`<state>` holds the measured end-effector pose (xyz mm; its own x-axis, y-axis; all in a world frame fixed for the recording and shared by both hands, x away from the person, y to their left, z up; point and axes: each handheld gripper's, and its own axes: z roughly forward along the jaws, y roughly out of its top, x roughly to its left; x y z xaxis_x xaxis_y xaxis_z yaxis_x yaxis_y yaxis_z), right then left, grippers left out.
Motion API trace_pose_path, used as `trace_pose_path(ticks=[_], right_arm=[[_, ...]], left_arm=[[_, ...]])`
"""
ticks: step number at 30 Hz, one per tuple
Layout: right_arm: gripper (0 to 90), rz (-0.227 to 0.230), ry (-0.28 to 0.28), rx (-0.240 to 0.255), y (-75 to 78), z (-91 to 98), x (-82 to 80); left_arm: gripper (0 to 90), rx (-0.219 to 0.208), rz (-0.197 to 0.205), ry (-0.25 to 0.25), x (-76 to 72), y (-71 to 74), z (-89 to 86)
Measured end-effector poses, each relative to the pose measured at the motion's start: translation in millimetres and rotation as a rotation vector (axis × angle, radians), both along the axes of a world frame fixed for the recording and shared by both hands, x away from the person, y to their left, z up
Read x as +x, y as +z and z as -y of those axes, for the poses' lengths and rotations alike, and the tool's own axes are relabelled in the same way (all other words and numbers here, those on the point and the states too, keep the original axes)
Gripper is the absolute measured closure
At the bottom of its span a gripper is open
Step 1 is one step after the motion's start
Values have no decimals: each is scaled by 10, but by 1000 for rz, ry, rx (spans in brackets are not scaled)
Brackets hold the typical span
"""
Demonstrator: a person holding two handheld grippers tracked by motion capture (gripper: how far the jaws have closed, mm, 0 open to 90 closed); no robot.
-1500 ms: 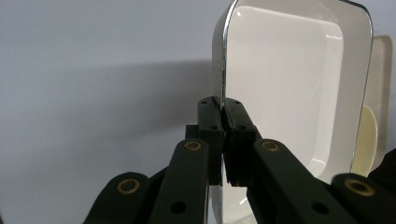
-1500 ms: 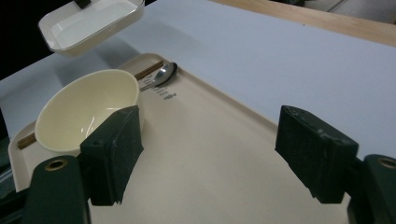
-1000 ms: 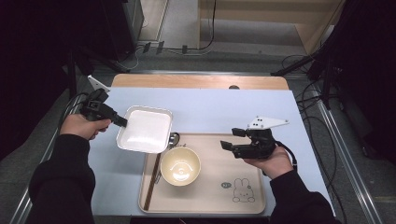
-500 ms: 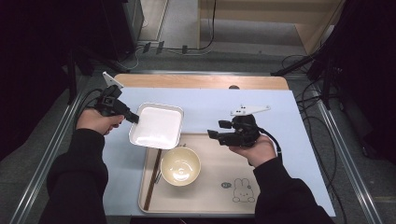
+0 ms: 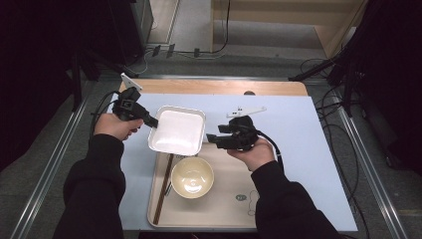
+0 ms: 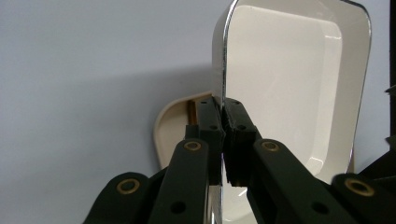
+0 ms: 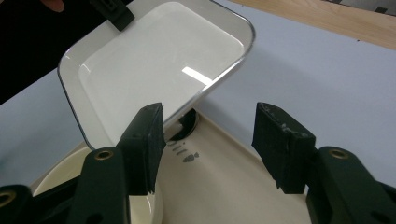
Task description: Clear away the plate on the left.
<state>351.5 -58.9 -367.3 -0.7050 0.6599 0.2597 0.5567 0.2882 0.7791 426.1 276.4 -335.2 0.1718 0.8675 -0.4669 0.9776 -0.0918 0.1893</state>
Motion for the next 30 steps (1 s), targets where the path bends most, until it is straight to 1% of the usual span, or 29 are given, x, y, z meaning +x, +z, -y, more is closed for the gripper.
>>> trace_pose_path(ticks=[1,7,8,9,12,14,15,16,17,19,20,22,24,27,30], right_arm=[[432,1,-2,-1,-9,-26,11],[443,-40,-26,-25,-72,-173,105],[461,-50,-34,-27,-82,-191,124],[467,-57,-37,-29,-87,-200,136],[519,-89,-53,-34,-98,-217,172],[580,-113,-71,-35,-99,-210,193],[594,-123,-77,-35,-97,-205,197],[617,-132,-82,-31,-96,-200,206],[627,-141,-89,-29,-93,-197,213],[659,-150,-100,-33,-91,-189,227],[675,-164,-113,-38,-86,-188,232],[709,-204,-134,-35,-89,-179,258],[726,-228,-151,-35,-91,-174,280],[761,-251,-171,-39,-91,-172,306],[801,-261,-193,-43,-86,-162,333]], left_arm=[[886,-3,7,2,7,0,27],[884,-16,18,-8,31,9,132],[884,-18,17,-3,30,5,147],[884,-18,20,-13,32,5,155],[882,-21,26,-12,31,9,171],[881,-23,28,-7,28,11,187],[881,-23,31,-6,25,11,191],[880,-25,25,-13,25,10,195],[879,-15,31,-15,23,11,206],[879,-11,29,-18,20,10,220],[879,-10,31,-18,18,13,227],[874,-16,36,-23,14,24,238],[872,-11,43,-23,10,35,257],[875,6,54,-32,0,34,292],[879,10,49,-47,-4,27,307]])
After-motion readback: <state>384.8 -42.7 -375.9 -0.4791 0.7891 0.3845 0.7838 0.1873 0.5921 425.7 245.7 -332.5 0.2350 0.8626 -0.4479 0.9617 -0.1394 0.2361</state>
